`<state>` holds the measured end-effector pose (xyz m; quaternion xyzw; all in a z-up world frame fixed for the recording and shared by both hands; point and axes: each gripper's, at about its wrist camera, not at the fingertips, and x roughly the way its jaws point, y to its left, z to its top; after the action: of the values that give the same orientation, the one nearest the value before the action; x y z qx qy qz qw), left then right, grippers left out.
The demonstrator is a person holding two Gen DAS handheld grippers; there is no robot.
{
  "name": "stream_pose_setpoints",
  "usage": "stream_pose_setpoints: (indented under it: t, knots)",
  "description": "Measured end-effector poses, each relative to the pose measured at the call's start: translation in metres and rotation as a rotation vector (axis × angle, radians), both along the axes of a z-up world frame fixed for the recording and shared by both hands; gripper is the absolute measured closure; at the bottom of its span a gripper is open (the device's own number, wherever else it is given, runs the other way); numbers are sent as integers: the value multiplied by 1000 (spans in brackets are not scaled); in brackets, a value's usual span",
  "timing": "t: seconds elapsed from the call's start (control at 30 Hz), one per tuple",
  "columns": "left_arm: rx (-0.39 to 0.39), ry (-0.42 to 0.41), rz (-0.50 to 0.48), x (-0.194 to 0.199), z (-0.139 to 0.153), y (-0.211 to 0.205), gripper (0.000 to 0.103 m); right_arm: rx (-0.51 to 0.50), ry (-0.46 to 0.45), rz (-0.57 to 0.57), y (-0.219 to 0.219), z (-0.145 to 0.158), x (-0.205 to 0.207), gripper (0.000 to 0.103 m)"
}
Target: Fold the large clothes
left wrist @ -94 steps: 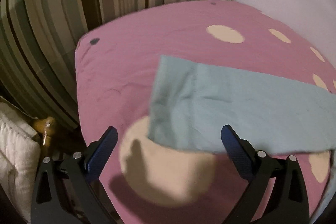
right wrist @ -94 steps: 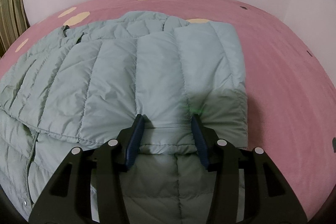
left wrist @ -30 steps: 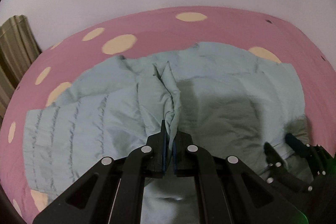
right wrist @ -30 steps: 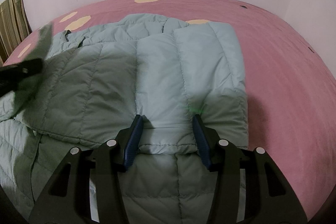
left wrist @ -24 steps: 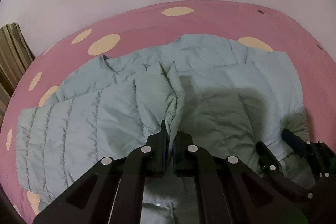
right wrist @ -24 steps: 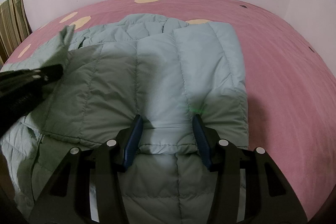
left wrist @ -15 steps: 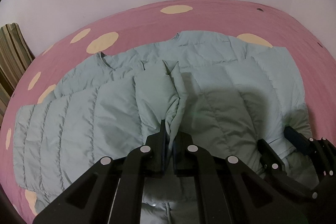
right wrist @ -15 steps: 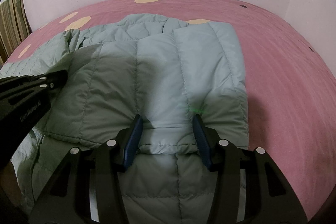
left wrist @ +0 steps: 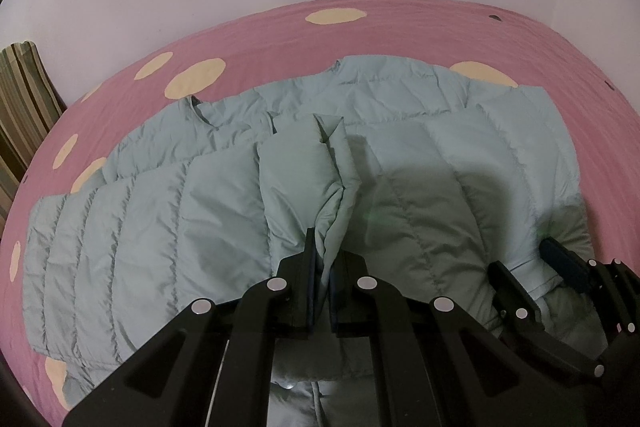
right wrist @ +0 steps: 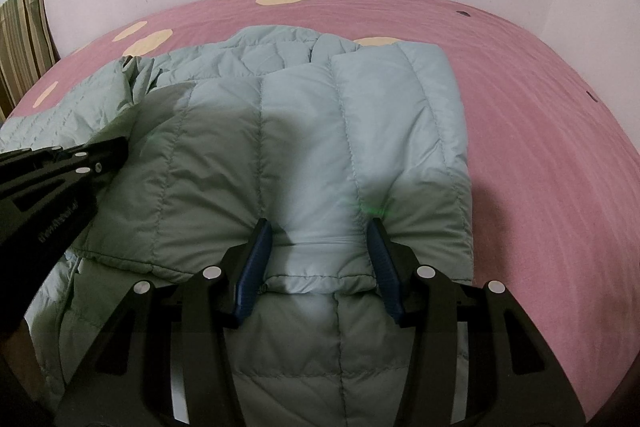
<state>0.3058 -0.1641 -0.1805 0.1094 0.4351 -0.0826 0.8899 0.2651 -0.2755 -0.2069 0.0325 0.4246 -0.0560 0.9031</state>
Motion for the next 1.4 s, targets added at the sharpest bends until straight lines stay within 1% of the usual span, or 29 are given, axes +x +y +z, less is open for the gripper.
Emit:
stream_pose_setpoints:
  t: [0.4,0.7,0.77,0.8,0.83,0.93,1.03,1.1,1.2,1.3,1.37,1.4]
  knots:
    - [4,1,2,-1,-3,-2,99,0,0,0,0,-1,0,53]
    - [-4,6,2,-5,-2,-1,96,-2,0,1,0,0,0,53]
    - [-20,10,-2,-9,1,0,79,-2,0,1,0,0,0,53]
    - [-35,7,-6,-13,3,1,63,-4,0,1,0,0,0,53]
    - [-41,0,-4,-16,6,2,51,-7,1,1,0,0,1,53]
    - [-66,-29,-9,-28,20,4,38,-13,2,0,0,0,0,54]
    - [-91,-53,-33,-40,37,8,37,-19,3,0,0,0,0,54]
    - [-93,-74,-42,-49,47,15,36,-26,5,-1,1,1,0,54]
    - [-99,-98,-25,-65,59,42,36,-36,7,-4,1,6,-1,54]
    - [-106,-111,47,-76,65,87,36,-28,1,-20,3,15,-8,54]
    - [-107,-118,118,-83,67,127,36,34,-5,-20,6,26,-14,53]
    - [-101,-122,142,-85,67,140,36,48,-12,-16,9,30,-17,53]
